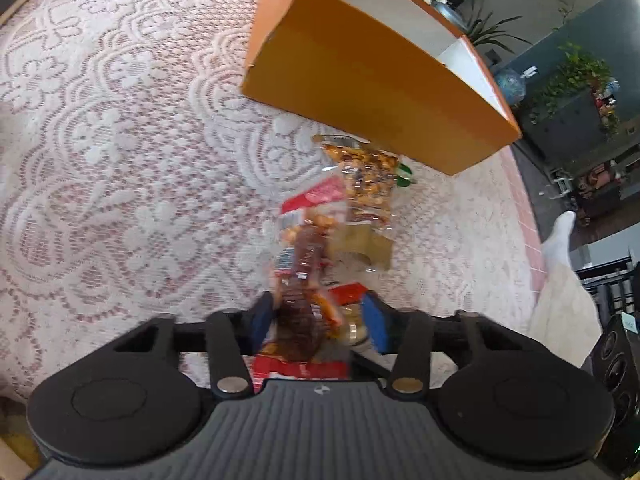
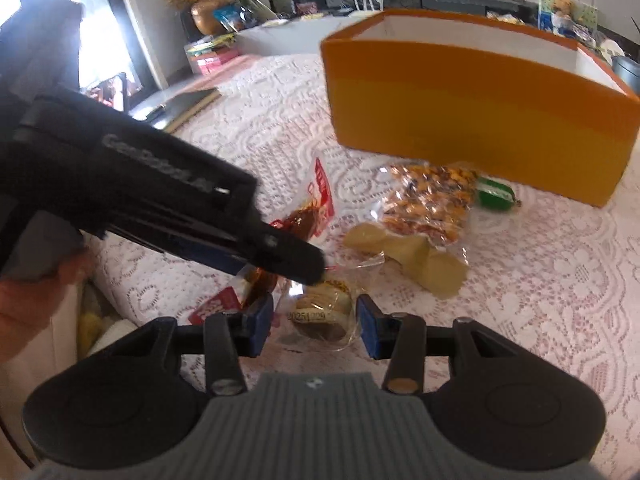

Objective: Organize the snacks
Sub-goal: 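Grasp the red spicy meat packet with the left tool while the right tool grasps the round pastry packet, then lift both held packets and carry them over the orange box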

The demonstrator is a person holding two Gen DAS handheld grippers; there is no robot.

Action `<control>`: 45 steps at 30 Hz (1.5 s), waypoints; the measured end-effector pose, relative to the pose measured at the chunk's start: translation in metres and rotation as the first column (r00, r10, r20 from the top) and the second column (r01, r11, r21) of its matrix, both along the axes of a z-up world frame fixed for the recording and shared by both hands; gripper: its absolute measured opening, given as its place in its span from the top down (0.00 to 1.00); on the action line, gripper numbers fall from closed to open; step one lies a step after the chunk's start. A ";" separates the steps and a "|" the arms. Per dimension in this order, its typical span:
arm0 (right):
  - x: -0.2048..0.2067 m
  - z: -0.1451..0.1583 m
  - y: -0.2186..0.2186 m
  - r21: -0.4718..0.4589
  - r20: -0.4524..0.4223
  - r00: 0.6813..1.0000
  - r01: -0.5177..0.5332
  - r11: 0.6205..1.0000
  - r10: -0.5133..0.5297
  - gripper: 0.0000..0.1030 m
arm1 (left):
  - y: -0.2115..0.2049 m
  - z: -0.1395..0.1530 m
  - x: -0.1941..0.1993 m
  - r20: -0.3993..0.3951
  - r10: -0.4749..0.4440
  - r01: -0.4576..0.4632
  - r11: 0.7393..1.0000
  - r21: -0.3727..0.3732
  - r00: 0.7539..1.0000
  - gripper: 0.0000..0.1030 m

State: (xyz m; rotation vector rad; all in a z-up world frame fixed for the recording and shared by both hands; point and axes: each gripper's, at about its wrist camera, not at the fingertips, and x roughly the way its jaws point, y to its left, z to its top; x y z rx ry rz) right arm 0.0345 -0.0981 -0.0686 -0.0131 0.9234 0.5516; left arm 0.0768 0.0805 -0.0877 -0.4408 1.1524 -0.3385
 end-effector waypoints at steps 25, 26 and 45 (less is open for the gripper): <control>-0.001 -0.003 -0.008 0.011 -0.021 1.000 0.004 1.000 -0.004 0.57 | -0.014 0.007 -0.005 0.107 0.006 -0.035 0.963 0.266 0.994 0.84; -0.001 -0.003 -0.008 0.011 -0.021 1.000 0.006 1.000 -0.005 0.57 | -0.014 0.008 -0.005 0.111 0.013 -0.042 0.963 0.265 0.994 0.85; -0.001 0.047 -0.052 0.070 0.110 0.988 0.098 0.993 -0.105 0.58 | -0.031 0.066 -0.011 0.250 0.024 -0.072 0.980 0.184 0.968 0.85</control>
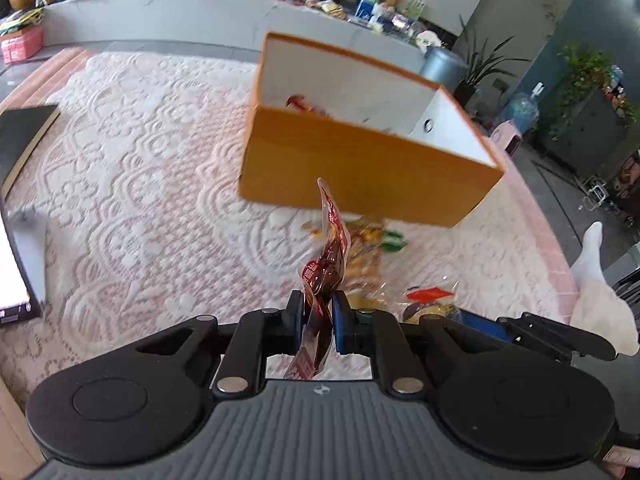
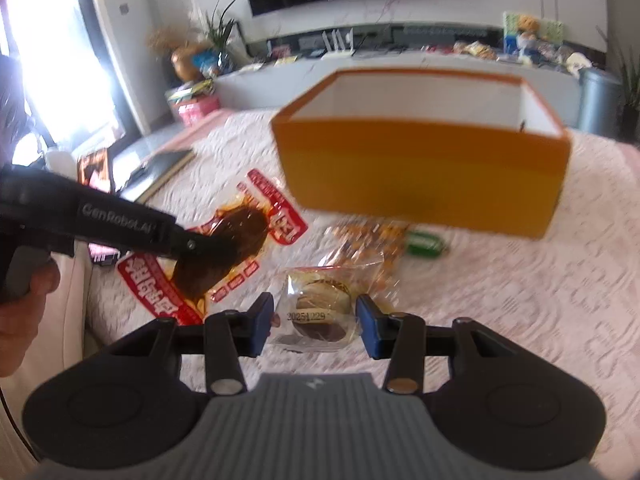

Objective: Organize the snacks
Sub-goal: 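Lift both held packets and carry them over the orange box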

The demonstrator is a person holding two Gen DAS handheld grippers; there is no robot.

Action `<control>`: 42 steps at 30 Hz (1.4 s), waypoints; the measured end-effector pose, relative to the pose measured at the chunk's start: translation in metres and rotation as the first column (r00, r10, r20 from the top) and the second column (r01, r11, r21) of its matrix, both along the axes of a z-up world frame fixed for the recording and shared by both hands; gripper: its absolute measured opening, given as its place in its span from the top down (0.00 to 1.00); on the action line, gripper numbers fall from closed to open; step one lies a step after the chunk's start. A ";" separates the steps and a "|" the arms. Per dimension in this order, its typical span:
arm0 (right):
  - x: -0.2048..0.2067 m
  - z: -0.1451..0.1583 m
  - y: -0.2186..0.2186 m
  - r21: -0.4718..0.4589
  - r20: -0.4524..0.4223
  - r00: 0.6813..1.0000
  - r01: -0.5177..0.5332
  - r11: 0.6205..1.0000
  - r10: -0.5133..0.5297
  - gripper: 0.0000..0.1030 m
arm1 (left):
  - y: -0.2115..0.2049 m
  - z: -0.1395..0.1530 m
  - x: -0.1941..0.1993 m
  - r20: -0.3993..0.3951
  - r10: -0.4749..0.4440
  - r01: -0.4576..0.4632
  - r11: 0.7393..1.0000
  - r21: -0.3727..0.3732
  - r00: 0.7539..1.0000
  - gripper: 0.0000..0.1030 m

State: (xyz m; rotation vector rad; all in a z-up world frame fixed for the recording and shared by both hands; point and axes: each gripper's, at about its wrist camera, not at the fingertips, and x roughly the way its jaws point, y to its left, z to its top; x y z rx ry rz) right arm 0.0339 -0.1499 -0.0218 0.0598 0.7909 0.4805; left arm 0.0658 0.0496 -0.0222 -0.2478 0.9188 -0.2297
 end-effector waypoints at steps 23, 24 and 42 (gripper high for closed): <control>0.109 0.088 -0.054 -0.022 0.170 0.983 0.069 0.997 -0.065 0.58 | -0.040 0.077 0.099 0.189 -0.095 0.088 0.995 0.046 0.977 0.85; 0.117 0.089 -0.055 -0.026 0.168 0.984 0.066 0.998 -0.060 0.58 | -0.039 0.077 0.105 0.191 -0.088 0.079 0.995 0.053 0.978 0.85; 0.239 0.026 -0.027 -0.208 -0.006 0.995 0.094 0.974 -0.098 0.58 | -0.047 0.012 0.187 0.064 0.045 -0.059 0.969 0.240 0.997 0.85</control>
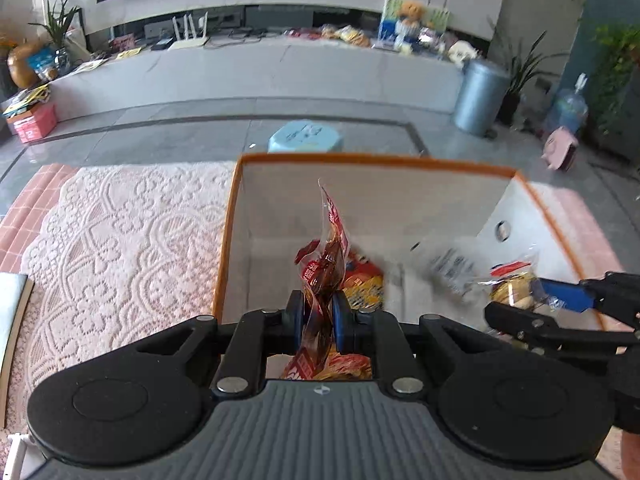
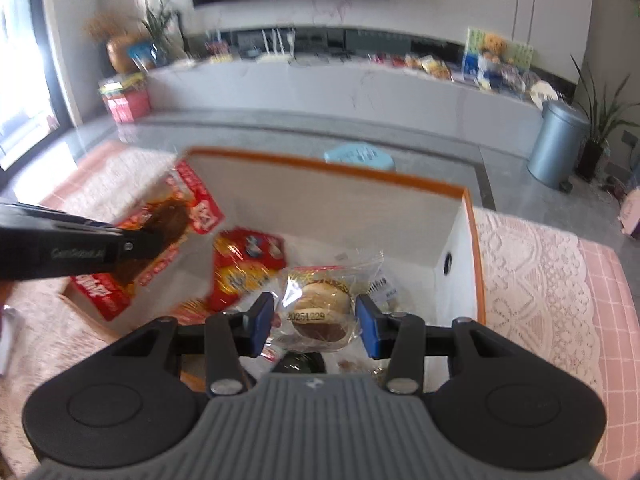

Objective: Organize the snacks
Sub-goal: 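Lift both held packets and carry them over the orange box, then open both tools to drop the packets into the box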

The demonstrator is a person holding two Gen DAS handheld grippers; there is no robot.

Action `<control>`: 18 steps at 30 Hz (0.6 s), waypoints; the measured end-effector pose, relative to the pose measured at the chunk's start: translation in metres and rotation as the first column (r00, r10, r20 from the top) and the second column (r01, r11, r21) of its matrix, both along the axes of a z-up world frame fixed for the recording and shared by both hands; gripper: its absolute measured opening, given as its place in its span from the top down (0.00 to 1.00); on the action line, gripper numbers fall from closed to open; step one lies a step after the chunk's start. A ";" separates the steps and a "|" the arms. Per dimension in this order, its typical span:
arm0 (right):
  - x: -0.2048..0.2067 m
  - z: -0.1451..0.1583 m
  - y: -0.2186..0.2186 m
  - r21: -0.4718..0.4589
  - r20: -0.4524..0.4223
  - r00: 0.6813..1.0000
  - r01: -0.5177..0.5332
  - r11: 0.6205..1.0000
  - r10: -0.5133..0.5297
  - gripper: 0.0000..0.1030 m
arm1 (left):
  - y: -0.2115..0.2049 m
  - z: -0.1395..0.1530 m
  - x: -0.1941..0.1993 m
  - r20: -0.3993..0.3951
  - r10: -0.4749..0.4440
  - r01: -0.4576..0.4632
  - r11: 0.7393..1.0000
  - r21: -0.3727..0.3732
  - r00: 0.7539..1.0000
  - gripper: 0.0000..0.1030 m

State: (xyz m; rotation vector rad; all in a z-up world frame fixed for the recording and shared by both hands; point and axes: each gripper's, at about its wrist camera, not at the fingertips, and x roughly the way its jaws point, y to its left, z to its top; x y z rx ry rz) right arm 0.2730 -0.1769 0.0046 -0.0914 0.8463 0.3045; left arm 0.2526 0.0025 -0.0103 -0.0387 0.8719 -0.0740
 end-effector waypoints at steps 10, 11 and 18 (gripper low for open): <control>0.027 -0.039 -0.003 -0.045 -0.157 0.987 0.012 0.999 -0.019 0.58 | -0.002 -0.014 0.018 -0.117 -0.024 0.031 0.998 0.059 0.993 0.85; 0.030 -0.039 -0.001 -0.049 -0.170 0.985 0.016 0.999 -0.024 0.58 | -0.002 -0.014 0.018 -0.124 -0.024 0.031 0.998 0.062 0.992 0.85; 0.031 -0.046 0.002 -0.049 -0.212 0.977 0.031 0.998 -0.041 0.58 | -0.008 -0.014 0.023 -0.148 0.004 0.009 0.996 0.086 0.989 0.83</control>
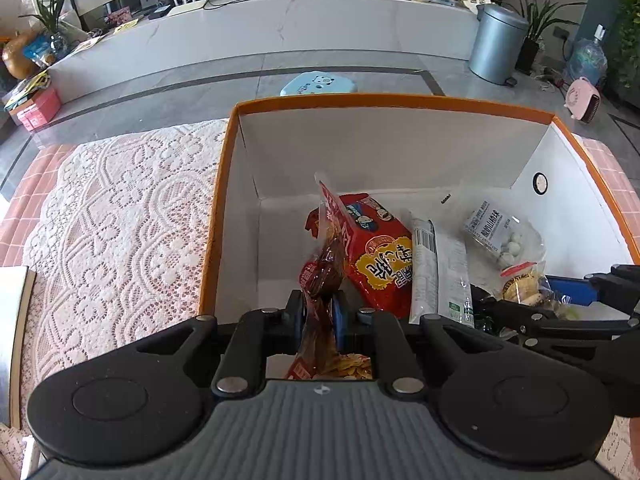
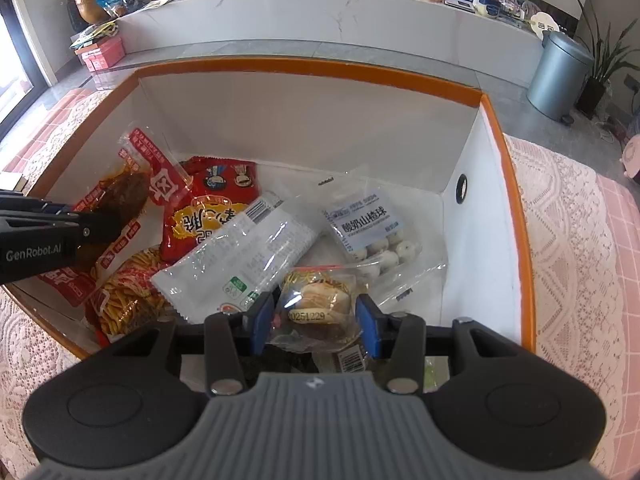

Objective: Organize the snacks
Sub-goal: 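Open both tools to drop the packets into the box, then move both tools back toward the peanut bag beside the box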

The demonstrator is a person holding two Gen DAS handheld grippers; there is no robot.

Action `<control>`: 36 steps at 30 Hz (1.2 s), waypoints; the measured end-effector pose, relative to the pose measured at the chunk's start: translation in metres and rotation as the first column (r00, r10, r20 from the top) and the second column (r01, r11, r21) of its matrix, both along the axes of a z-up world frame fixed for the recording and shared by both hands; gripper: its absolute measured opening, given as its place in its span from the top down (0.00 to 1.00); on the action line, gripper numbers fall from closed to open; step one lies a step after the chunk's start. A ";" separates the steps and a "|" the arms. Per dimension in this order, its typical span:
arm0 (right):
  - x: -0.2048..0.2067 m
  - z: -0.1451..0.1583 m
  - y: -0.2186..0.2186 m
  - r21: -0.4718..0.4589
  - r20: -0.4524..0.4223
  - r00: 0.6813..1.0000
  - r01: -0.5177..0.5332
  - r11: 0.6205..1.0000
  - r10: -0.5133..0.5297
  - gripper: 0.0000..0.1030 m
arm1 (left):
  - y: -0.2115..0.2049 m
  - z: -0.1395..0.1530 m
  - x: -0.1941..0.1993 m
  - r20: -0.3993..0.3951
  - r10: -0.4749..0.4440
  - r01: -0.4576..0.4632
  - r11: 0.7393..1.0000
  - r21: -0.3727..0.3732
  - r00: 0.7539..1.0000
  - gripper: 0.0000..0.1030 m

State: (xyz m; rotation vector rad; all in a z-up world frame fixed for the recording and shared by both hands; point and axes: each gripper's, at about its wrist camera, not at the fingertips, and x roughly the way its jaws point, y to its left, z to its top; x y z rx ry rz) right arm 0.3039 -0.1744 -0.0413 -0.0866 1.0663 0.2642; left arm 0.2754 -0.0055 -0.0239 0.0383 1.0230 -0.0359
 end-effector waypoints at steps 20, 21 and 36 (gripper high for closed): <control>-0.001 -0.002 0.002 -0.008 -0.001 1.000 0.007 1.000 -0.007 0.57 | -0.021 -0.003 -0.012 0.092 -0.088 0.065 0.971 0.231 0.992 0.31; -0.001 -0.003 0.002 -0.009 -0.001 1.000 0.007 1.000 -0.007 0.57 | -0.022 -0.002 -0.013 0.102 -0.089 0.063 0.968 0.242 0.991 0.31; -0.008 0.012 0.001 -0.039 0.035 0.999 0.026 0.999 -0.025 0.33 | -0.021 0.019 -0.034 0.184 -0.095 0.068 0.987 0.147 0.978 0.30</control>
